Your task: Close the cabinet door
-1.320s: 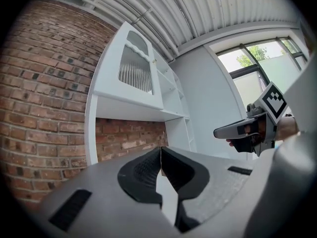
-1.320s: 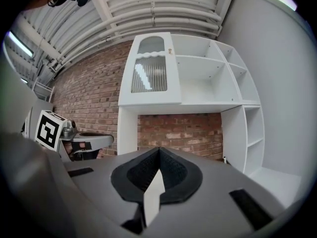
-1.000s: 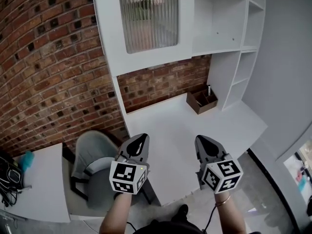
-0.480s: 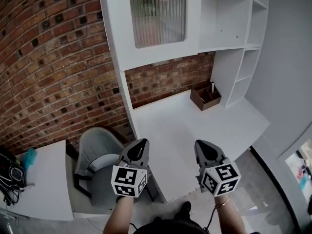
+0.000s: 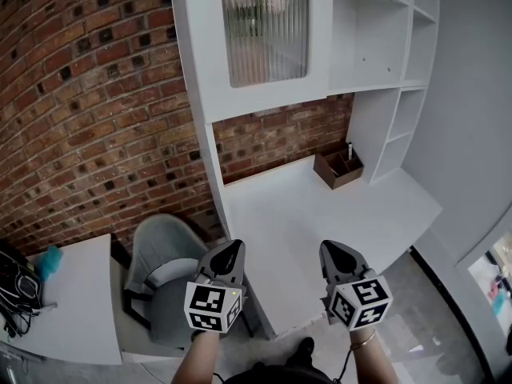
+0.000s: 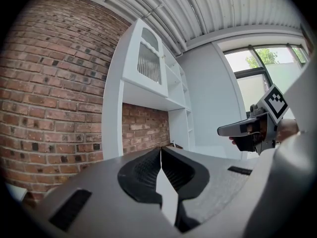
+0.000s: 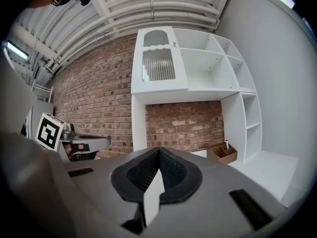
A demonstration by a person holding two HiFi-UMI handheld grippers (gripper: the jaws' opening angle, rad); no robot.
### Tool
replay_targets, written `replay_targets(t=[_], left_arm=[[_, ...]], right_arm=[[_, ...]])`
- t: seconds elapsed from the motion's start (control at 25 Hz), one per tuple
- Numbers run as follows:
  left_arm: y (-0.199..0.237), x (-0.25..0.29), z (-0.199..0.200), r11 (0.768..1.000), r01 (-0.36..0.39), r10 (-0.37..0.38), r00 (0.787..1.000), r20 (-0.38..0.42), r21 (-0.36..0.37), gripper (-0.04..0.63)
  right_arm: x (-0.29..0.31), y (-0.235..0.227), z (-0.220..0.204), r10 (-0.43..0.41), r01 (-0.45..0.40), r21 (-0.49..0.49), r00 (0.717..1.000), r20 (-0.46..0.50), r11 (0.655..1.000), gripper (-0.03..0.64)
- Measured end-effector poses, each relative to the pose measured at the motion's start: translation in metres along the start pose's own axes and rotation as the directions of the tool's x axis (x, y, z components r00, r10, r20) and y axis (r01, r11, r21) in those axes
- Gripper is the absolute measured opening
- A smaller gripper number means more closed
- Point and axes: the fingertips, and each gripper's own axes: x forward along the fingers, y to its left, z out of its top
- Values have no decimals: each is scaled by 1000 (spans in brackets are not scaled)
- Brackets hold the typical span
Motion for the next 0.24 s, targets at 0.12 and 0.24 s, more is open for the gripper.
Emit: replay_targets(t=[0.12,0.24], left_arm=[[-1,-6,-1,1000,1,-1,1000,-1,-5,14],[-4,-13,-2,1000,2,-2,1000,3,-16,14]], right_arm=[[-5,2,-2,-4,4,0,1000,-4,1000,0],[-9,4,-4,-7,7,-1,1000,-13,1000,0]])
